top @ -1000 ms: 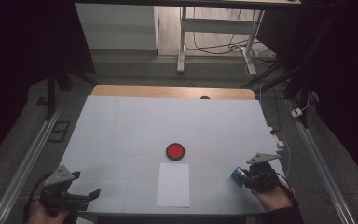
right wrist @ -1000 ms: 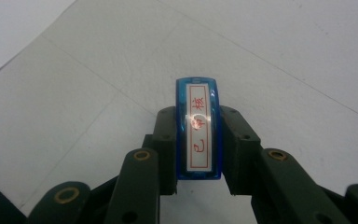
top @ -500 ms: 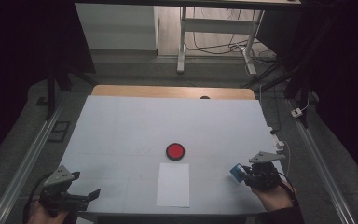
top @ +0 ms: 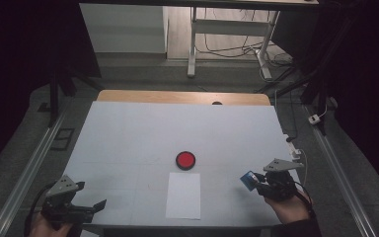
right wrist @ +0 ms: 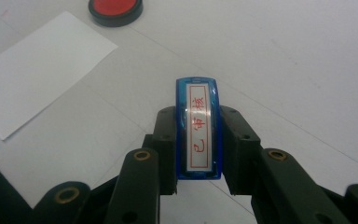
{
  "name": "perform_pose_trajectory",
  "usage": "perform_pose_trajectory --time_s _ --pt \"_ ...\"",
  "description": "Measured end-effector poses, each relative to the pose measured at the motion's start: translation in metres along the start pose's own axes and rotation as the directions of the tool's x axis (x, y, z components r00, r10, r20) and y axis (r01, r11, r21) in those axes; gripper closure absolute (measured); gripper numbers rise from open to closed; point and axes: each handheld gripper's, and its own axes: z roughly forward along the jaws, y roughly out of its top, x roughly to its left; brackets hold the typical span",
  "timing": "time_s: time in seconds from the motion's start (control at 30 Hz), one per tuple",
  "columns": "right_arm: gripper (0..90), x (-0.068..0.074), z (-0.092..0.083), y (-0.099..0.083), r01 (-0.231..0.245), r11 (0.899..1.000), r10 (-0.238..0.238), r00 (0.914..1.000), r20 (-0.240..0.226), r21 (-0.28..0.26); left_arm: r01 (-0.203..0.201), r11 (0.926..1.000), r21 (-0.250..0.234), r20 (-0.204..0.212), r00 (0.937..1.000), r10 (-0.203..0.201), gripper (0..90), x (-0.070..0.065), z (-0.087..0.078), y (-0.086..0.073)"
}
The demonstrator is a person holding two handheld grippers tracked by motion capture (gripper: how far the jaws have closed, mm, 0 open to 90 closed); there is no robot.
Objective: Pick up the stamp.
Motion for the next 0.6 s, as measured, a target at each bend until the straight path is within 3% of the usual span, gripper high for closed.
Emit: perform_pose_trajectory --time_s 0.6 --pt "70.0 0.012 0.005 0.022 0.007 0.997 -0.012 0.9972 -0.073 -0.078 0.003 1.0 0.002 -0.001 1.0 -0.003 2.2 0.0 0.0 0.0"
